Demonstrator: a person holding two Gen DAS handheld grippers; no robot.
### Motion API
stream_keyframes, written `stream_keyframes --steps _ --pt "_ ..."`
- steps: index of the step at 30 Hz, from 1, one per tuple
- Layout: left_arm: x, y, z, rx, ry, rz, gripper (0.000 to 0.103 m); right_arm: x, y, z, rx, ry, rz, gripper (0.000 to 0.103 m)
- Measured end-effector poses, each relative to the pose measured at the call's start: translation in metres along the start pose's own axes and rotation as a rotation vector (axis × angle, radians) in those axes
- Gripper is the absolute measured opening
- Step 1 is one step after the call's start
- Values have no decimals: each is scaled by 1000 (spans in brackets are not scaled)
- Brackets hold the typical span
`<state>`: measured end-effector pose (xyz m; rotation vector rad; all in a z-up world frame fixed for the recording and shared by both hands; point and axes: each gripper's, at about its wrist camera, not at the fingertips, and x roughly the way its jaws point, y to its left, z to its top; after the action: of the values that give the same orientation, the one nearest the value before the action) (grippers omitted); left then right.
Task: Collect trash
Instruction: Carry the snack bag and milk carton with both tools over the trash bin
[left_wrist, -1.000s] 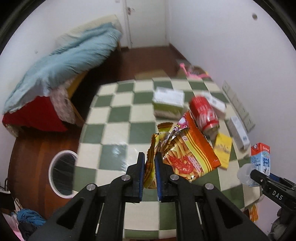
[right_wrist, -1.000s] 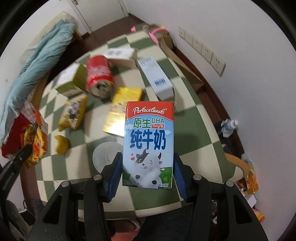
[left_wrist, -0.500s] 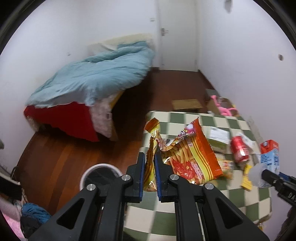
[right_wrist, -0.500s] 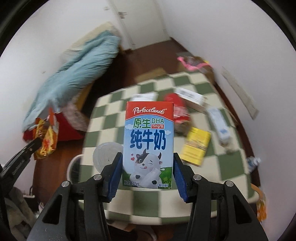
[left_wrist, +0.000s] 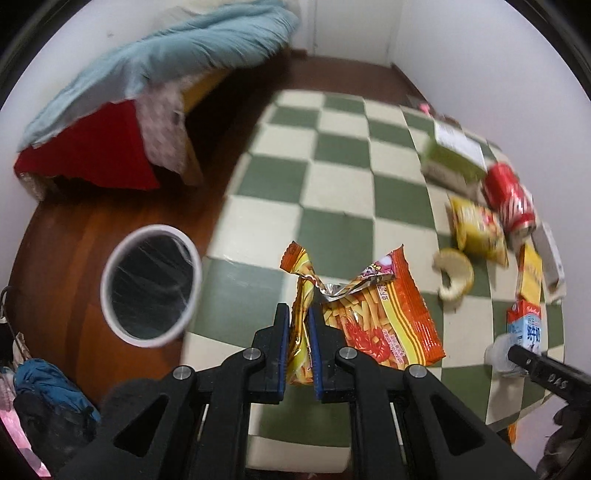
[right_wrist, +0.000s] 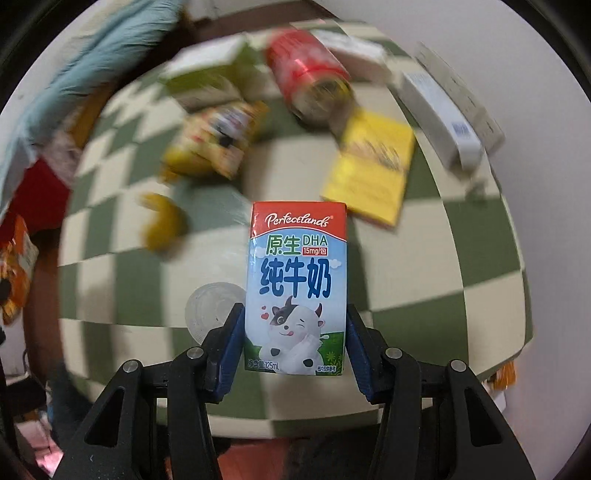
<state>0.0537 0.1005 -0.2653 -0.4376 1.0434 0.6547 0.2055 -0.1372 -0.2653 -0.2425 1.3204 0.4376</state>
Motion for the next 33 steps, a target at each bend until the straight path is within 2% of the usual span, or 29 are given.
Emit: stream_keyframes --steps 2,4,5,10,14,16,17,18,24,27,30,33 --pt "6 -12 -3 14 13 -3 8 5 -8 -2 30 -4 6 58" --pt "8 -19 -3 24 19 -5 8 8 -11 -1 39 24 13 76" --pt "8 -21 -3 25 19 -4 8 6 -12 -1 42 29 34 78" --pt "9 -29 2 42 15 13 8 -12 -23 3 75 -10 85 78" --pt "8 -33 3 61 7 33 8 -5 -36 9 146 -4 99 78" --pt "6 -33 5 62 4 37 8 6 -33 17 140 11 95 75" --pt "3 -33 6 62 -3 37 8 7 -33 21 145 -10 102 68" --pt "-1 -32 7 63 -13 39 8 10 -32 25 144 -12 85 54" --pt "-34 -18 22 48 -82 32 8 -11 -29 30 139 -65 93 52" --pt "-62 2 36 22 -137 21 8 -40 -19 34 122 -116 122 52" --pt "-97 39 50 -22 -202 16 8 -80 8 39 59 -183 186 52" --pt "-123 84 59 -71 -251 42 8 -115 55 44 -19 -234 270 52"
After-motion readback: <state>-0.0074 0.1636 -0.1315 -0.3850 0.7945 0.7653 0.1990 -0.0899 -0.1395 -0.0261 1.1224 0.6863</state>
